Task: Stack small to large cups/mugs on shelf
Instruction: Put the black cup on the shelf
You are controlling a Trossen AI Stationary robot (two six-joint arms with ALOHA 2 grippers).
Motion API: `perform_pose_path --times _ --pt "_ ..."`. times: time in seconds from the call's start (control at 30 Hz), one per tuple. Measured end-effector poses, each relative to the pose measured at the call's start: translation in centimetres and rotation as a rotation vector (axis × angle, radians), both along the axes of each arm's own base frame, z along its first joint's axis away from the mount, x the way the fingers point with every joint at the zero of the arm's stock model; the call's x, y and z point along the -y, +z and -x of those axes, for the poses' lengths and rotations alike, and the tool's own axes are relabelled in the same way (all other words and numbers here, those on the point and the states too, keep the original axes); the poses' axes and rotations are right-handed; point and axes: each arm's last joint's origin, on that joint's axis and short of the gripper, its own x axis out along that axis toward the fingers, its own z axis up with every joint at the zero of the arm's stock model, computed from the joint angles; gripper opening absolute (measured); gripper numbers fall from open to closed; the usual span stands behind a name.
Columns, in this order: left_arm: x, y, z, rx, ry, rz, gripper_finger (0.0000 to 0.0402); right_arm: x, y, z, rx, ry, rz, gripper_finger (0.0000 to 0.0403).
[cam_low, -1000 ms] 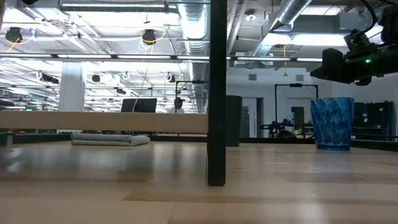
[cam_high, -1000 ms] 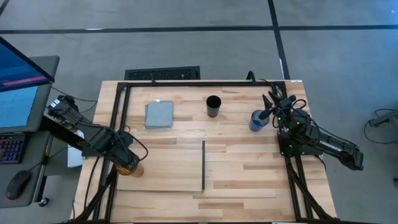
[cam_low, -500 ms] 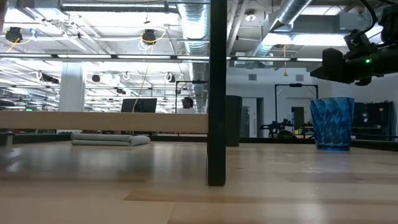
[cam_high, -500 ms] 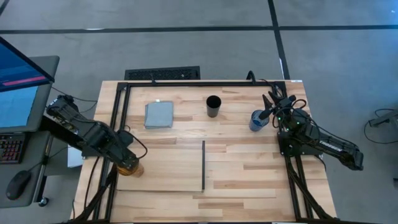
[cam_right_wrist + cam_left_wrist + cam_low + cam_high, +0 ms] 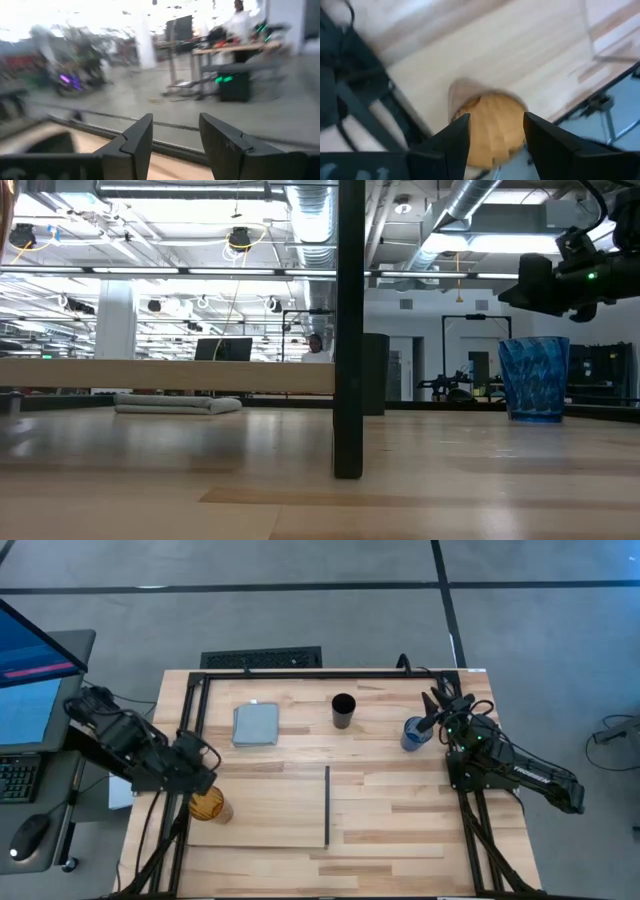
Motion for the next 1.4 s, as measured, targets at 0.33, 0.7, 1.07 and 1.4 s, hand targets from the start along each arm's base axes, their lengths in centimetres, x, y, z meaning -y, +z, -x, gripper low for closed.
perform_pose_path --times 0.33,0.7,1.07,1.4 --pt "-1.3 5.8 -1.0 0.546 -0.251 -0.699 0.0174 -0.9 1.3 -0.4 -0.002 0.36 -0.008 0.0182" --pt "-0.7 7.9 1.2 0.655 -0.341 -1.115 0.0174 -1.5 4.4 0.3 0.075 0.382 -0.023 0.0182" --pt "-2.8 7.5 5.1 0.735 -0.391 -1.125 0.0174 -1.5 4.6 0.4 0.13 0.387 -0.089 0.0182" --pt "-3.1 6.9 5.7 0.716 -0.586 -0.88 0.0174 -1.4 4.6 0.5 0.127 0.364 -0.081 0.0182"
